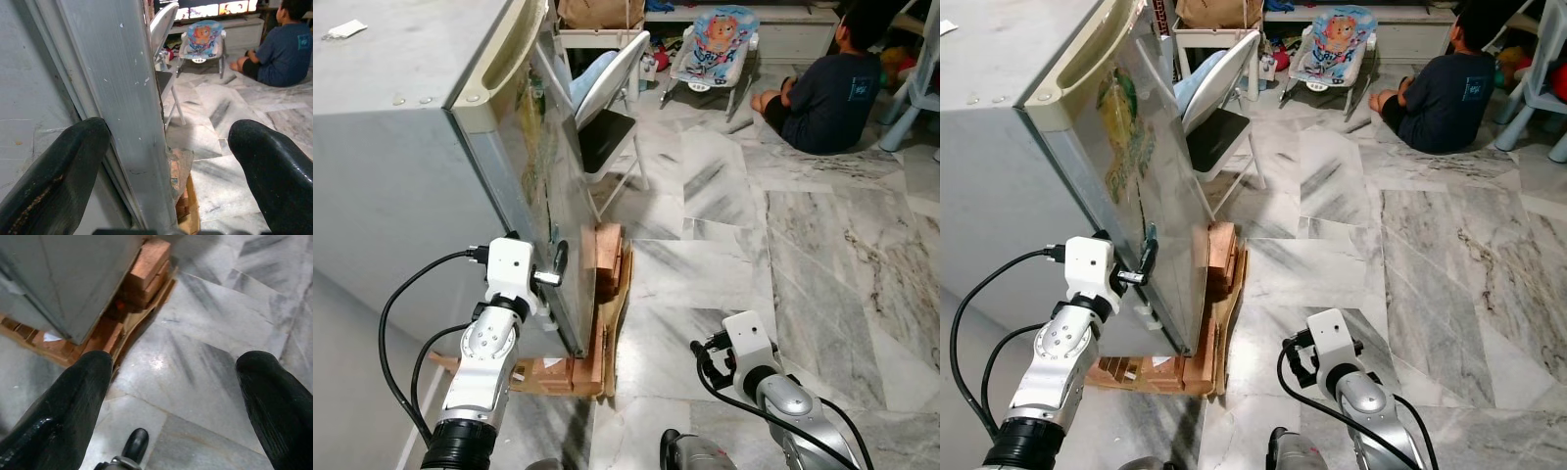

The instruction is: Restocking fridge

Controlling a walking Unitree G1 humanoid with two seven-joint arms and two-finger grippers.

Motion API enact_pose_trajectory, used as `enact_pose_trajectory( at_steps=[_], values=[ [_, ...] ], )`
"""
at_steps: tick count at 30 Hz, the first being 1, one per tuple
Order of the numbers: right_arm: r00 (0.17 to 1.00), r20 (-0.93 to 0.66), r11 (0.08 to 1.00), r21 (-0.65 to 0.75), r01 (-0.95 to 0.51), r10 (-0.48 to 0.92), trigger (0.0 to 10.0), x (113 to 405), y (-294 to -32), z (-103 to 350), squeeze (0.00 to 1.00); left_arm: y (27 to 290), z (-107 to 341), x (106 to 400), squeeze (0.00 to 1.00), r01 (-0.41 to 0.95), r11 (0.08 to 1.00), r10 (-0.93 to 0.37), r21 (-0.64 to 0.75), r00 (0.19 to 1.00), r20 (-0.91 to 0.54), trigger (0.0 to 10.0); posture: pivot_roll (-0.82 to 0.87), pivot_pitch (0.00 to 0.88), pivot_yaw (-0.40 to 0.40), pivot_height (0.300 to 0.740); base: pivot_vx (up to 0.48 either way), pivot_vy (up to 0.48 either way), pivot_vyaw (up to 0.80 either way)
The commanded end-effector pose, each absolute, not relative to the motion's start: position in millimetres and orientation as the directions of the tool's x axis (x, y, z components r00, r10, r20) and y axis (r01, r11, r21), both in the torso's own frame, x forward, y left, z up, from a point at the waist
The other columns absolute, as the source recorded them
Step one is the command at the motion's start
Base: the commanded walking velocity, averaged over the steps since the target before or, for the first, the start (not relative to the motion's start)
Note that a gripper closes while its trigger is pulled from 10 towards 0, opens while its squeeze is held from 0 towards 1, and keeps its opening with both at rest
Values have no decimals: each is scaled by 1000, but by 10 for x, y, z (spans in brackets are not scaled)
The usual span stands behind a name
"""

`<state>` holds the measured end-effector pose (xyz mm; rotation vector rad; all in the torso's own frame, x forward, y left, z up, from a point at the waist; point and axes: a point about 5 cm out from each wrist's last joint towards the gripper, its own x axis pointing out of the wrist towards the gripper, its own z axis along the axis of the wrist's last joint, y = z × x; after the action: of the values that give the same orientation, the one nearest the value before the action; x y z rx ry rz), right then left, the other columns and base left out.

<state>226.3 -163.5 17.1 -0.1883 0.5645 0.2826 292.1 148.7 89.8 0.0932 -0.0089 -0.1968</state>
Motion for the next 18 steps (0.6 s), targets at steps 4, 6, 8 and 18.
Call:
enact_pose_trajectory(
  at_steps=[4, 6, 8, 18],
  values=[
    [798, -553, 933, -96, -346, 239, 10000, 2267, -1556, 189, 0, 1383, 954, 2967, 0, 239, 965, -242, 107, 970, 18, 10000, -86, 88, 51, 740, 0, 0, 0],
    [782, -569, 929, -79, -362, 256, 10000, 2262, -1542, 183, 0, 1373, 977, 3053, 0, 218, 969, -221, 115, 975, 14, 10000, -84, 91, 50, 740, 0, 0, 0],
    [746, -601, 915, -61, -400, 286, 10000, 2225, -1526, 156, 0, 1349, 1028, 3119, 0, 214, 972, -217, 95, 976, 21, 10000, -83, 90, 50, 740, 0, 0, 0],
    [653, -665, 853, -47, -520, 362, 10000, 2122, -1476, 87, 0, 495, 1887, 3354, 0, 496, 863, -504, 97, 836, 216, 10000, -91, 73, 55, 740, 0, 0, 0]
  ],
)
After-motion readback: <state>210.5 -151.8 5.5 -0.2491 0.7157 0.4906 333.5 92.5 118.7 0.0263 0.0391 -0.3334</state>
